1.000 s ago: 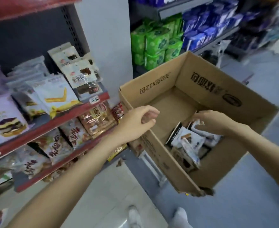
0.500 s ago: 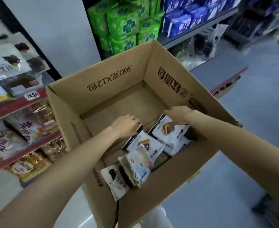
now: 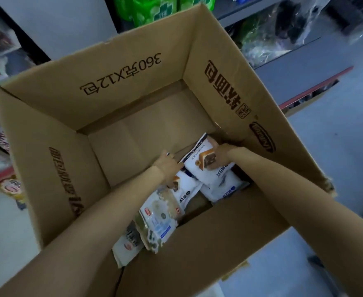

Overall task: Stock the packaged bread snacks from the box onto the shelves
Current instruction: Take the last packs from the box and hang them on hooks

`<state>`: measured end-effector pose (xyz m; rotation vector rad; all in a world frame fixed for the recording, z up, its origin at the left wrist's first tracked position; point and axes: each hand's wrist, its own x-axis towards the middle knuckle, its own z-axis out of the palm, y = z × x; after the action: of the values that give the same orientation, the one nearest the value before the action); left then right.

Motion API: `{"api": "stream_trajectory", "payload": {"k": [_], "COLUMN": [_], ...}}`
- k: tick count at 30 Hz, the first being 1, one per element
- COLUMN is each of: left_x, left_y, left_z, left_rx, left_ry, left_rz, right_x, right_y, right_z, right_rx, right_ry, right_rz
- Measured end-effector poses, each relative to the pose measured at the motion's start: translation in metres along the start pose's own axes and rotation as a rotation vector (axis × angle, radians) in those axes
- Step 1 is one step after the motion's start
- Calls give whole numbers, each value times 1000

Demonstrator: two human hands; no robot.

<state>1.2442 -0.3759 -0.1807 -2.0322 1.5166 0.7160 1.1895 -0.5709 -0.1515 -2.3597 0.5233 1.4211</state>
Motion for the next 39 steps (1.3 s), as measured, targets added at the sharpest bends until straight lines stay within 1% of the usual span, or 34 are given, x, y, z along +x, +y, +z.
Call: {"api": "stream_trajectory", "payload": {"k": [2,3,5,8,11,13,16,19,21,24,28,31,33,35,39], "left_x": [-1,-2,-6,-15,-24,-36,-67,-109,-139,-182,-246,-286,-318,-350,-410], "left_y": [-7,-11,-19,-27,-38,-50,-79,-107,-119,-129,-127,-123,-126,-132,-153], "left_z": [-2,-2,-2,-2,-5,-12,-27,-43,-54,-69,-78,-81,-75,-67,-36], "left_rx": [61,70,61,47,-40,-169,-367,-680,-892,-1128,-1376,-1562,-1627,-1649,-1657], "left_ry": [-23,-27,-22,58,139,210,397,611,760,988,1344,1487,1592,1678,1787], "left_rz": [-7,-8,-11,-2,-37,-137,-371,-612,-730,-794,-678,-635,-637,-657,-656], "right_x": [0,-1,-6,-24,-53,-76,-113,-152,-174,-200,-232,-255,-272,-290,-322], "right_y": [-2,-5,-9,-14,-13,-6,7,10,1,-24,-70,-103,-132,-164,-227], "right_z": [-3,-6,-13,-27,-42,-52,-67,-80,-89,-101,-117,-127,-129,-127,-115], "right_rx": [130,151,105,-5,-142,-121,118,341,466,634,704,719,714,708,691], "right_ry": [64,91,139,241,445,593,738,863,919,951,955,918,903,896,895], "right_rz": [13,20,23,-9,-19,-54,-172,-328,-407,-545,-715,-803,-878,-959,-1103]}}
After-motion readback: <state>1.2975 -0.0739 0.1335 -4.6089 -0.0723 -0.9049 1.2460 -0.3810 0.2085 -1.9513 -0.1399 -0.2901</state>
